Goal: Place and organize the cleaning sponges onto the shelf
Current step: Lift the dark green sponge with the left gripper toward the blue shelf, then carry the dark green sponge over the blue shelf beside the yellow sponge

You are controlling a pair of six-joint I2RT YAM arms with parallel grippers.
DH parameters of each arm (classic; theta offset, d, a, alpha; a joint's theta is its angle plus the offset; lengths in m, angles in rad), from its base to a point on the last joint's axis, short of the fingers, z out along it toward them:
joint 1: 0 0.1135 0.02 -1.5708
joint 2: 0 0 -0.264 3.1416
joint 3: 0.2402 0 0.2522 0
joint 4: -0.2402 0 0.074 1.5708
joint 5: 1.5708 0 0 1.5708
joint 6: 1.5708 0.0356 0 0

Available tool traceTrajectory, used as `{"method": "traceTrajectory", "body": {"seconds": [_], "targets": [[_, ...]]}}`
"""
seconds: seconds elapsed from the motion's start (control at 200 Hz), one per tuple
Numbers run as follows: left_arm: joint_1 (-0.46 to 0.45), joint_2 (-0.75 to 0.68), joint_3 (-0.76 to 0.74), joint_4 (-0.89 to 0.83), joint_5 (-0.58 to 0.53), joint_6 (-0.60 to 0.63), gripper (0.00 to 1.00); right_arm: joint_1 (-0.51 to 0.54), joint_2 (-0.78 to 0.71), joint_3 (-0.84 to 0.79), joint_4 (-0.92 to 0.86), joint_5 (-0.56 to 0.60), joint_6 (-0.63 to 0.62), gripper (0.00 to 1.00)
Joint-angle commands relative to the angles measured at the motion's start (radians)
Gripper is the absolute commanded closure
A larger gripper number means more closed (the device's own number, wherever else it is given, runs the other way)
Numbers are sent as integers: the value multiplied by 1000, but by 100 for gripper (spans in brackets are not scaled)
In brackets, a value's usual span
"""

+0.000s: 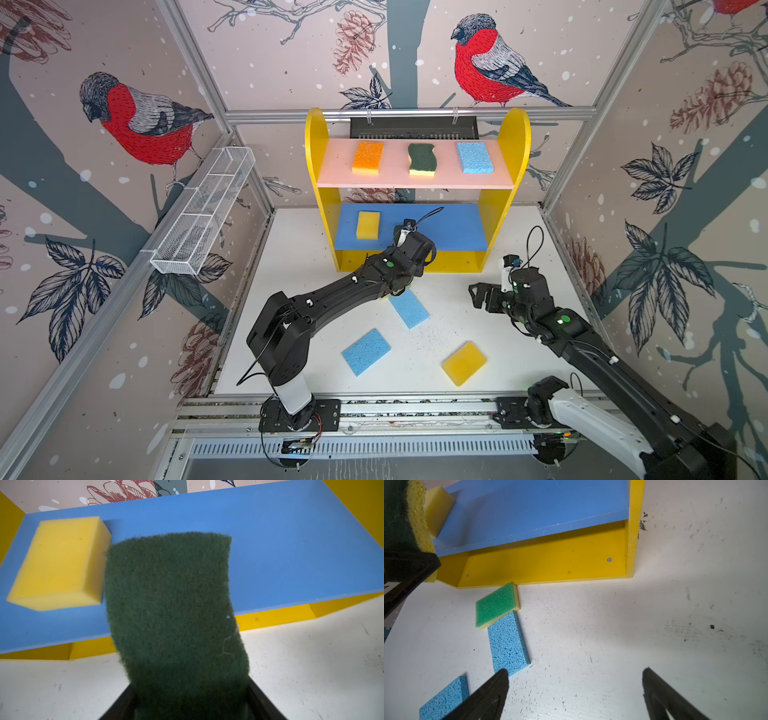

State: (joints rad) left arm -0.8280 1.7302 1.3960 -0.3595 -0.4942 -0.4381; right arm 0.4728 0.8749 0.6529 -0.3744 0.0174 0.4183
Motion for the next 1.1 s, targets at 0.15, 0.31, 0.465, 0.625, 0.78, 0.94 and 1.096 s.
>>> {"method": "traceTrajectory", "body": {"seconds": [0.15, 0.31, 0.465, 0.625, 0.78, 0.94, 1.096], "targets": [[0, 75, 76, 46, -65, 0, 36, -10, 6, 29, -17, -5, -20, 0], [0, 113, 113, 65, -80, 14, 36, -15, 14, 54, -40, -6, -18, 0], [1, 159, 162, 84, -101, 49, 36, -16, 6, 69, -44, -5, -9, 0], [12, 213, 237, 66, -95, 63, 36, -17, 8, 84, -56, -1, -7, 0], [19, 238, 269, 68, -97, 74, 36, -19, 10, 97, -63, 4, -7, 0], [25, 260, 286, 94, -98, 109, 36, -19, 19, 104, -60, -3, 0, 0], [33, 276, 305, 91, -90, 109, 36, -19, 39, 118, -58, -16, 4, 0]]}}
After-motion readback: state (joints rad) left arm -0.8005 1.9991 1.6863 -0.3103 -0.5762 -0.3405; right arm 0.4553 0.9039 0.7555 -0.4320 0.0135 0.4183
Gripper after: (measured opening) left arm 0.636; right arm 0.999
